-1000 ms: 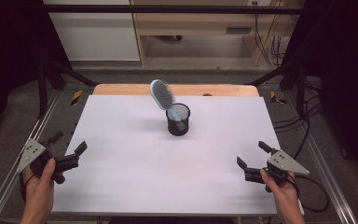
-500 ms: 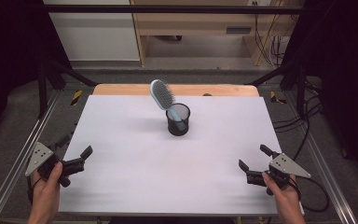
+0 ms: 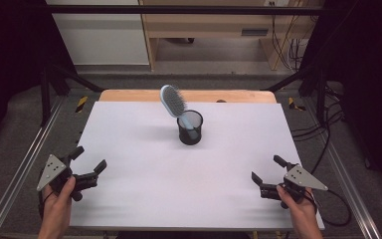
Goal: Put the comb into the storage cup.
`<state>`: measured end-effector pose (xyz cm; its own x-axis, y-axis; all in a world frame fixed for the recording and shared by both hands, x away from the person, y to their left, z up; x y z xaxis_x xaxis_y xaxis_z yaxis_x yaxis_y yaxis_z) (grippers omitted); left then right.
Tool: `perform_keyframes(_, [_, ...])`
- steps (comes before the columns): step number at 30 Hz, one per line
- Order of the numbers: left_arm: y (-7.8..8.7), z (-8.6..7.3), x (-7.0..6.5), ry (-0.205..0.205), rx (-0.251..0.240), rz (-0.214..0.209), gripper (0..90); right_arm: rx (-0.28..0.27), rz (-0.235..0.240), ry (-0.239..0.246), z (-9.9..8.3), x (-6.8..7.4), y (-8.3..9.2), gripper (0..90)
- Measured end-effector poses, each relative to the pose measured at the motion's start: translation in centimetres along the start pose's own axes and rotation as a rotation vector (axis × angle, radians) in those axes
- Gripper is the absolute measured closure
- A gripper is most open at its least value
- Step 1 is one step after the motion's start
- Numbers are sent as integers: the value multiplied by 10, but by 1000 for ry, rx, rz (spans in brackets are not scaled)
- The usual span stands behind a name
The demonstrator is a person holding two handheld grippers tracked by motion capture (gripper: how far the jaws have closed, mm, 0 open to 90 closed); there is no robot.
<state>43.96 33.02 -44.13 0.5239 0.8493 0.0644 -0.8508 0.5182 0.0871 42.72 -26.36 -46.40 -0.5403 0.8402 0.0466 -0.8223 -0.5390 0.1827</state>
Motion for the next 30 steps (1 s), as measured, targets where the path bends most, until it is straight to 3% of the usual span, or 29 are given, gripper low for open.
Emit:
perform_keyframes(15, [-3, -7, -13, -9, 1, -41, 19, 10, 49, 12, -1, 14, -11, 26])
perform_keyframes(30, [-6, -7, -27, -27, -4, -73, 18, 21, 81, -12, 0, 22, -20, 24])
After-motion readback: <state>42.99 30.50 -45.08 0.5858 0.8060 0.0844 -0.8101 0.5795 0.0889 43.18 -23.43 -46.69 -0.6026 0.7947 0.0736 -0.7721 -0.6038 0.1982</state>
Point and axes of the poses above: each handheld gripper's, and its own axes: y roughly backward along the jaws, z roughly out of its top, x roughly to its left, the point moved 2 cm from there along -y, roughly forward along the jaws, and after that the axes turned 5 degrees about -y, right-handed, at the moved point
